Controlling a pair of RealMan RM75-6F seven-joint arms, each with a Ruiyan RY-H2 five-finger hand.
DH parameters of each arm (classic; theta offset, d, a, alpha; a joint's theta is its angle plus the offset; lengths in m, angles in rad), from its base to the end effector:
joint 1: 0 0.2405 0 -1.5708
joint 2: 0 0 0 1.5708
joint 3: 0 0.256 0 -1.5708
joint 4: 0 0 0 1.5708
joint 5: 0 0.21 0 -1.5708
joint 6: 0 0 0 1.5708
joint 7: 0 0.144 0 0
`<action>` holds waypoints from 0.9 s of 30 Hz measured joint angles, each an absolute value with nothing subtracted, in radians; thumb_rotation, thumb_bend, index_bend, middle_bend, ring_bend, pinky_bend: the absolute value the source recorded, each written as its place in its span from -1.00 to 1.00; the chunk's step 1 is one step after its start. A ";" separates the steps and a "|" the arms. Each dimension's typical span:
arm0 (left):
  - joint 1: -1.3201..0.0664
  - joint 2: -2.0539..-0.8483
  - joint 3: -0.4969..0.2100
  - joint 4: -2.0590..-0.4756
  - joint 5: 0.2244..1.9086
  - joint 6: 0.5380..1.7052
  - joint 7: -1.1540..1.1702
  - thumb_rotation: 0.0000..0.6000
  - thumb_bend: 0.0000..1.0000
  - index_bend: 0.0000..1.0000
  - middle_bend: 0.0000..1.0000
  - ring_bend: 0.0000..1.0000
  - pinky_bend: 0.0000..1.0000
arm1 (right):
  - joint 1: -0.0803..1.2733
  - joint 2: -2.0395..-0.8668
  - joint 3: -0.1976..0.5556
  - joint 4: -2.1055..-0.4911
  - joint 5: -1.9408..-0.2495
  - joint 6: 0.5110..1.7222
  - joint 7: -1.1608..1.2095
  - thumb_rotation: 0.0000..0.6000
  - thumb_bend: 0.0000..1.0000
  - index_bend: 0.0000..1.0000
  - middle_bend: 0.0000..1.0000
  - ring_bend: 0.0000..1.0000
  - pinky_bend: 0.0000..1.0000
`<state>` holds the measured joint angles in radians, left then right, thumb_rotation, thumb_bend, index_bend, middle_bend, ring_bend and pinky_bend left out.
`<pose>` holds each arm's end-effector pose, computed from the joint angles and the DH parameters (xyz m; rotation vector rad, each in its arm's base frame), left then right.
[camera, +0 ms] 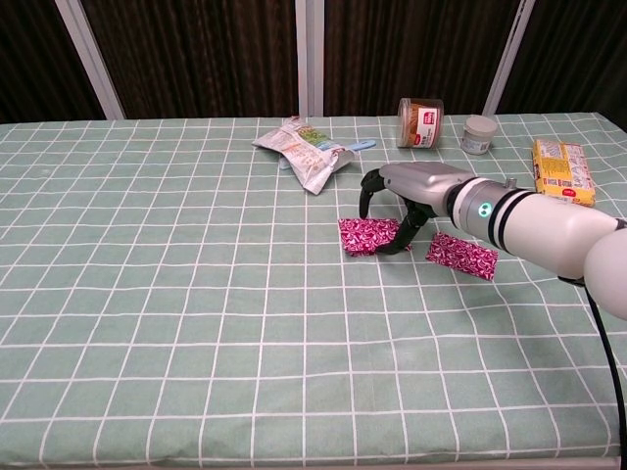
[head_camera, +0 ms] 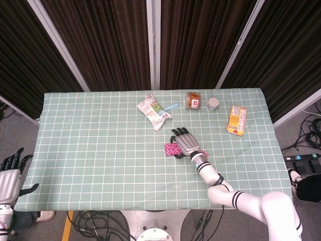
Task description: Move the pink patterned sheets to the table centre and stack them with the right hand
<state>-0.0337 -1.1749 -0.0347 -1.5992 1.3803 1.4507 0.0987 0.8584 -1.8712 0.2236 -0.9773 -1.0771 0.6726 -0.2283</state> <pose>-0.3360 0.1596 0.1415 -1.3042 -0.9824 -0.7333 -0.1527 -0.3774 -0.1093 1.9523 -1.0938 0.7567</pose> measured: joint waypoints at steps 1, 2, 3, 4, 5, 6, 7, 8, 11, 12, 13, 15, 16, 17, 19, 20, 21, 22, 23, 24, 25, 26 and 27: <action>-0.034 -1.175 -0.035 -1.599 1.381 1.451 0.098 1.00 -0.96 -0.53 -0.75 -0.78 -0.75 | 0.859 -1.870 0.221 -0.976 -1.080 0.670 -0.226 0.78 -0.72 -0.23 -0.85 -1.00 -1.00; -0.034 -1.176 -0.035 -1.599 1.381 1.451 0.099 1.00 -0.96 -0.53 -0.75 -0.78 -0.75 | 0.860 -1.869 0.218 -0.973 -1.085 0.669 -0.224 0.78 -0.72 -0.23 -0.85 -1.00 -1.00; -0.034 -1.176 -0.035 -1.600 1.381 1.450 0.100 1.00 -0.96 -0.54 -0.75 -0.78 -0.75 | 0.861 -1.869 0.216 -0.969 -1.091 0.669 -0.222 0.78 -0.72 -0.23 -0.85 -1.00 -1.00; -0.034 -1.176 -0.035 -1.600 1.380 1.450 0.101 1.00 -0.96 -0.54 -0.75 -0.78 -0.75 | 0.862 -1.869 0.213 -0.965 -1.097 0.669 -0.220 0.78 -0.71 -0.23 -0.85 -1.00 -1.00; -0.035 -1.176 -0.036 -1.601 1.380 1.450 0.102 1.00 -0.96 -0.54 -0.75 -0.78 -0.75 | 0.864 -1.868 0.210 -0.960 -1.105 0.668 -0.215 0.79 -0.71 -0.24 -0.85 -1.00 -1.00; -0.035 -1.176 -0.036 -1.602 1.380 1.450 0.103 1.00 -0.96 -0.54 -0.75 -0.78 -0.75 | 0.865 -1.868 0.208 -0.957 -1.111 0.666 -0.210 0.80 -0.71 -0.24 -0.85 -1.00 -1.00; -0.035 -1.175 -0.036 -1.603 1.379 1.450 0.104 1.00 -0.96 -0.54 -0.75 -0.78 -0.75 | 0.867 -1.868 0.206 -0.953 -1.117 0.664 -0.204 0.78 -0.71 -0.24 -0.85 -1.00 -1.00; -0.035 -1.175 -0.036 -1.604 1.379 1.450 0.105 1.00 -0.96 -0.53 -0.75 -0.78 -0.75 | 0.869 -1.868 0.203 -0.949 -1.125 0.661 -0.196 0.78 -0.72 -0.24 -0.85 -1.00 -1.00; -0.034 -1.174 -0.036 -1.606 1.378 1.451 0.108 1.00 -0.96 -0.53 -0.75 -0.78 -0.75 | 0.873 -1.869 0.197 -0.935 -1.143 0.654 -0.176 0.78 -0.71 -0.24 -0.85 -1.00 -1.00; -0.034 -1.173 -0.037 -1.607 1.378 1.451 0.108 1.00 -0.96 -0.53 -0.75 -0.78 -0.75 | 0.875 -1.870 0.195 -0.931 -1.148 0.652 -0.171 0.78 -0.71 -0.24 -0.85 -1.00 -1.00; -0.034 -1.173 -0.037 -1.608 1.377 1.451 0.109 1.00 -0.96 -0.53 -0.75 -0.78 -0.75 | 0.876 -1.870 0.193 -0.927 -1.154 0.651 -0.166 0.78 -0.71 -0.25 -0.85 -1.00 -1.00; -0.033 -1.173 -0.036 -1.608 1.376 1.450 0.110 1.00 -0.96 -0.53 -0.75 -0.78 -0.75 | 0.878 -1.872 0.189 -0.918 -1.163 0.648 -0.156 0.78 -0.72 -0.25 -0.85 -1.00 -1.00; -0.033 -1.173 -0.036 -1.607 1.375 1.450 0.110 1.00 -0.96 -0.54 -0.75 -0.78 -0.75 | 0.878 -1.872 0.187 -0.915 -1.167 0.647 -0.152 0.78 -0.72 -0.26 -0.85 -1.00 -1.00; -0.033 -1.173 -0.036 -1.607 1.376 1.449 0.110 1.00 -0.96 -0.53 -0.75 -0.78 -0.75 | 0.879 -1.872 0.186 -0.910 -1.171 0.647 -0.147 0.78 -0.71 -0.26 -0.85 -1.00 -1.00; -0.034 -1.173 -0.037 -1.609 1.375 1.448 0.111 1.00 -0.96 -0.53 -0.75 -0.78 -0.75 | 0.879 -1.873 0.184 -0.903 -1.176 0.647 -0.142 0.78 -0.72 -0.27 -0.85 -1.00 -1.00; -0.035 -1.173 -0.038 -1.609 1.374 1.448 0.112 1.00 -0.96 -0.53 -0.75 -0.78 -0.75 | 0.879 -1.873 0.183 -0.899 -1.179 0.646 -0.138 0.78 -0.72 -0.29 -0.85 -1.00 -1.00; -0.035 -1.174 -0.039 -1.610 1.374 1.448 0.113 1.00 -0.96 -0.54 -0.75 -0.78 -0.75 | 0.879 -1.873 0.182 -0.897 -1.181 0.646 -0.135 0.78 -0.72 -0.31 -0.85 -1.00 -1.00; -0.035 -1.174 -0.039 -1.610 1.374 1.448 0.114 1.00 -0.96 -0.53 -0.75 -0.78 -0.75 | 0.879 -1.873 0.182 -0.895 -1.183 0.645 -0.132 0.78 -0.71 -0.34 -0.85 -1.00 -1.00; -0.035 -1.174 -0.039 -1.610 1.374 1.448 0.114 1.00 -0.96 -0.54 -0.75 -0.78 -0.75 | 0.879 -1.873 0.181 -0.894 -1.185 0.645 -0.129 0.79 -0.72 -0.37 -0.85 -1.00 -1.00; -0.035 -1.174 -0.039 -1.610 1.374 1.448 0.115 1.00 -0.96 -0.54 -0.75 -0.78 -0.75 | 0.879 -1.873 0.181 -0.893 -1.186 0.646 -0.126 0.79 -0.72 -0.38 -0.85 -1.00 -1.00; -0.035 -1.174 -0.039 -1.611 1.374 1.448 0.115 1.00 -0.96 -0.54 -0.75 -0.78 -0.75 | 0.879 -1.874 0.181 -0.893 -1.187 0.646 -0.124 0.78 -0.72 -0.40 -0.85 -1.00 -1.00; -0.035 -1.173 -0.038 -1.611 1.374 1.448 0.114 1.00 -0.96 -0.54 -0.75 -0.78 -0.75 | 0.878 -1.874 0.181 -0.892 -1.187 0.647 -0.122 0.79 -0.72 -0.41 -0.85 -1.00 -1.00; -0.035 -1.173 -0.038 -1.610 1.374 1.449 0.114 1.00 -0.96 -0.54 -0.75 -0.78 -0.75 | 0.877 -1.874 0.180 -0.893 -1.188 0.647 -0.121 0.78 -0.71 -0.43 -0.85 -1.00 -1.00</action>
<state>-0.0346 -1.1733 -0.0385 -1.6104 1.3736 1.4486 0.1141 0.8767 -1.8739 0.1800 -0.8928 -1.1880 0.6472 -0.1213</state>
